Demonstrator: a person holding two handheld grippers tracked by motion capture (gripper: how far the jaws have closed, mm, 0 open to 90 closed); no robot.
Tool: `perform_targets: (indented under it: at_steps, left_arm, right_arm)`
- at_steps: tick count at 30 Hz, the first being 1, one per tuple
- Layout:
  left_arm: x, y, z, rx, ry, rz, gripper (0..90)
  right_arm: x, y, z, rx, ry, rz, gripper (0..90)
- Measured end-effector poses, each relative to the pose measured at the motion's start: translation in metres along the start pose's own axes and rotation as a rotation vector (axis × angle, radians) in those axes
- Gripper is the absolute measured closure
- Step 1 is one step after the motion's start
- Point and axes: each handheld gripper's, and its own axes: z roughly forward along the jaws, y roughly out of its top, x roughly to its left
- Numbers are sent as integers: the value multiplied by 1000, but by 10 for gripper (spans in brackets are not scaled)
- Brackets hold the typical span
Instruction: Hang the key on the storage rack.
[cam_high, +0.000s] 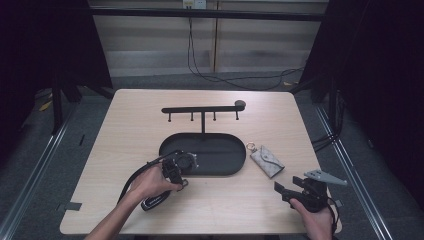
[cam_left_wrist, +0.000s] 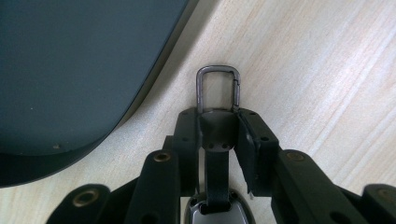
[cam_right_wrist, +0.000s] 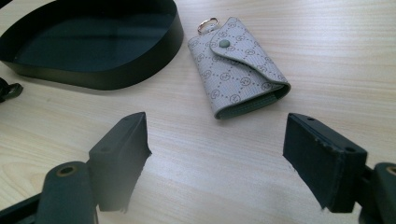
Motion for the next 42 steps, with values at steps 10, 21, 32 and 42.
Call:
perform_targets:
  at_steps: [10, 21, 32, 42]
  left_arm:
    - [1, 1, 0, 5, 3, 0, 707]
    - [9, -7, -28, -33, -2, -67, 707]
    - [20, -18, -42, -59, -45, -108, 707]
    - [23, -25, -63, -83, -14, -100, 708]
  right_arm:
    - [0, 0, 0, -2, -1, -1, 221]
    - [0, 0, 0, 3, 0, 2, 220]
    - [0, 0, 0, 3, -5, 5, 220]
    - [-1, 0, 0, 3, -7, 8, 218]
